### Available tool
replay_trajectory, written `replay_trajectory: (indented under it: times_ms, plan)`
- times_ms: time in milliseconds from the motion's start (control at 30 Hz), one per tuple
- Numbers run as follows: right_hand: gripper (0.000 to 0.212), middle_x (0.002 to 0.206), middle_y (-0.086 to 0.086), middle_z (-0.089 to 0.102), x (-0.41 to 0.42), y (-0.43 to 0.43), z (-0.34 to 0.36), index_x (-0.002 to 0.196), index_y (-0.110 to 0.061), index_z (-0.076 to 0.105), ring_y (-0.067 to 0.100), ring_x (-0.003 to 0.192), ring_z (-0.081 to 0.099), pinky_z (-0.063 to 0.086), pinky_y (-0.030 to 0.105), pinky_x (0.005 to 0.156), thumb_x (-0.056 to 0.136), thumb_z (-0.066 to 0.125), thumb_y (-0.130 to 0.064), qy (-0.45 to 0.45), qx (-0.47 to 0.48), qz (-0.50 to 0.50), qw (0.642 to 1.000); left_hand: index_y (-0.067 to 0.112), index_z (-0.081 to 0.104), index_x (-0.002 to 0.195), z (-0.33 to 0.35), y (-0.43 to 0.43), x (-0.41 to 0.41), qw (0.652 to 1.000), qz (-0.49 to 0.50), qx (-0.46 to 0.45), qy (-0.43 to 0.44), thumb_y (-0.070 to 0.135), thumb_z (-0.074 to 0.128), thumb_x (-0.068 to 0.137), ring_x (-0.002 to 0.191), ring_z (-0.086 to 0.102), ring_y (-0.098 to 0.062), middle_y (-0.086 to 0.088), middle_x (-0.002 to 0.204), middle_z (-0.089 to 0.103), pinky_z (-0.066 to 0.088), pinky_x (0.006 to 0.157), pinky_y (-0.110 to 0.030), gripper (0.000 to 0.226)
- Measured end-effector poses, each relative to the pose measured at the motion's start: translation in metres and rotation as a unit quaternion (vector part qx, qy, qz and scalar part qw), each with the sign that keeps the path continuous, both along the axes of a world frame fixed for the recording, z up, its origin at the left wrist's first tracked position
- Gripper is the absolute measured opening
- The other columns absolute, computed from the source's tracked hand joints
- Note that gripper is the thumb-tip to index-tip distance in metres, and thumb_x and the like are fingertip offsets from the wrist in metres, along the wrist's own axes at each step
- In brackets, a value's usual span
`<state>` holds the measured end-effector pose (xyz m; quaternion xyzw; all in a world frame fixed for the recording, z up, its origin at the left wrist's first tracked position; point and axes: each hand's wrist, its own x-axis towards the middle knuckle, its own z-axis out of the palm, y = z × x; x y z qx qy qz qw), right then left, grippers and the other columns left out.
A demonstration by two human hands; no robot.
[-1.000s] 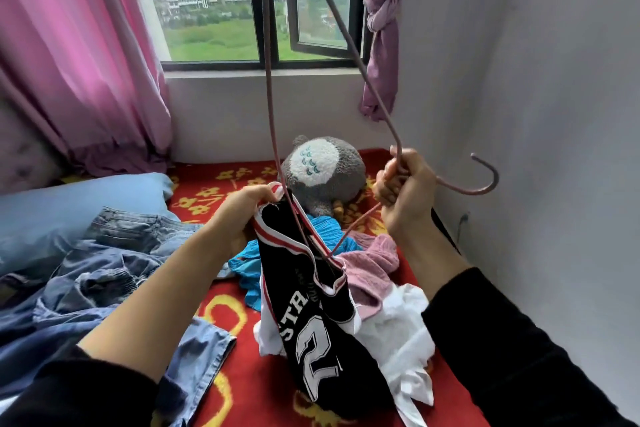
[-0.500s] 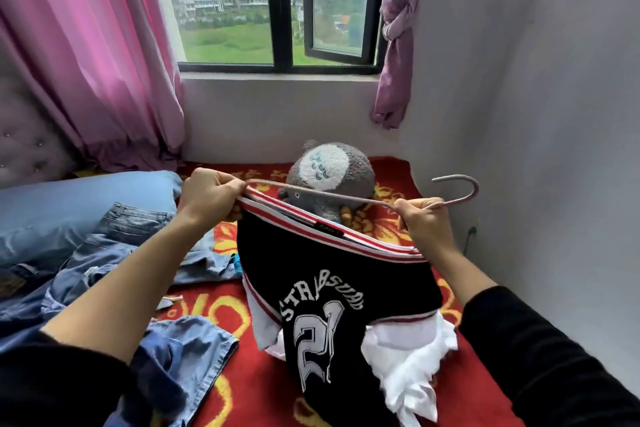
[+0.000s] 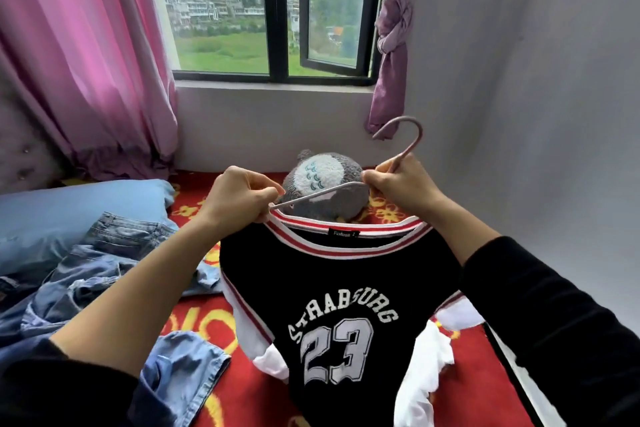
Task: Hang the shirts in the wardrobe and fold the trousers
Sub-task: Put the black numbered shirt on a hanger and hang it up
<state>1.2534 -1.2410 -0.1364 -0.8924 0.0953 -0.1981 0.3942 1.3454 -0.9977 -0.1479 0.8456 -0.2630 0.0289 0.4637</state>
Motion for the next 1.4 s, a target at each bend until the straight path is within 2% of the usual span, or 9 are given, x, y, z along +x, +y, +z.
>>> replay_trajectory:
  times_ms: [133,200,267,533,767,900,1067,1233,1400]
  plan:
    - [0.042,0.046,0.009,0.054,0.011,0.0,0.028,0.043,-0.016,0.064,0.014,0.044,0.044,0.037,0.02,0.048,0.084,0.069,-0.019,-0.034,0.028,0.012,0.999,0.028,0.072,0.097,0.0,0.017,0.019,0.995,-0.014,0.054,-0.083,0.037,0.063,0.086,0.074,0.059,-0.009,0.004,0.081,0.065,0.045,0.072,-0.024,0.016]
    - [0.032,0.049,0.01,0.057,0.017,0.003,0.04,0.054,-0.007,0.068,0.014,0.046,0.046,0.039,0.021,0.048,0.083,0.071,-0.02,-0.042,0.049,0.015,0.998,0.033,0.066,0.087,-0.007,0.027,0.028,0.983,-0.03,0.155,-0.096,0.076,0.037,0.081,0.083,0.056,-0.015,0.003,0.084,0.061,0.044,0.076,-0.031,0.052]
    - [0.029,0.044,-0.002,0.057,0.022,0.004,0.053,0.057,-0.007,0.067,0.005,0.039,0.045,0.037,0.016,0.043,0.083,0.072,-0.017,-0.043,0.082,0.032,0.995,0.025,0.051,0.072,-0.017,0.032,0.027,0.974,-0.039,0.186,-0.123,0.088,0.011,0.073,0.074,0.056,-0.022,0.004,0.072,0.057,0.044,0.068,-0.036,0.075]
    - [0.031,0.048,-0.002,0.05,0.038,0.024,0.09,0.073,0.008,0.066,0.002,0.038,0.041,0.036,0.013,0.041,0.092,0.063,-0.016,-0.031,0.028,0.132,0.99,0.018,0.039,0.073,0.012,0.033,0.012,0.951,0.015,0.135,-0.277,0.058,0.031,0.092,0.07,0.059,-0.036,0.0,0.06,0.054,0.035,0.057,-0.034,0.045]
    - [0.049,0.067,0.005,0.064,0.045,0.024,0.087,0.075,-0.008,0.068,0.01,0.058,0.054,0.046,0.025,0.062,0.078,0.064,-0.057,-0.07,-0.094,0.158,0.98,0.018,0.041,0.057,0.048,0.069,0.008,0.945,0.182,0.065,-0.265,0.067,0.049,0.082,0.054,0.049,-0.012,0.002,0.049,0.047,0.032,0.057,-0.031,0.055]
    - [0.055,0.054,0.007,0.058,0.055,0.014,0.067,0.055,-0.005,0.056,0.013,0.049,0.048,0.048,0.034,0.062,0.085,0.063,-0.051,-0.087,-0.117,0.099,0.984,0.017,0.044,0.058,0.057,0.103,-0.003,0.933,0.234,0.056,-0.268,0.074,0.047,0.078,0.052,0.049,-0.011,0.0,0.048,0.047,0.035,0.051,-0.029,0.061]
    - [0.052,0.052,0.0,0.052,0.057,0.056,0.081,0.053,-0.015,0.047,0.015,0.05,0.047,0.037,0.026,0.054,0.09,0.057,-0.05,-0.102,-0.179,0.1,0.973,0.017,0.041,0.057,0.058,0.131,-0.031,0.913,0.284,0.063,-0.287,0.075,0.039,0.075,0.05,0.047,-0.01,-0.001,0.048,0.044,0.036,0.052,-0.027,0.061]
    - [0.045,0.048,-0.012,0.038,0.048,0.139,0.119,0.053,-0.023,0.04,0.004,0.046,0.033,0.03,0.021,0.05,0.09,0.061,-0.04,-0.206,-0.142,0.235,0.939,0.021,0.039,0.058,0.066,0.176,-0.072,0.895,0.335,0.066,-0.286,0.073,0.039,0.077,0.051,0.046,-0.01,0.001,0.049,0.044,0.037,0.054,-0.027,0.056]
    - [0.032,0.038,-0.014,0.041,0.035,0.223,0.136,0.067,-0.012,0.069,0.001,0.039,0.032,0.026,0.011,0.044,0.087,0.068,-0.038,-0.171,-0.027,0.42,0.891,0.017,0.04,0.059,0.061,0.241,-0.132,0.885,0.37,0.087,-0.268,0.072,0.04,0.078,0.053,0.043,-0.016,-0.002,0.05,0.041,0.038,0.055,-0.034,0.059]
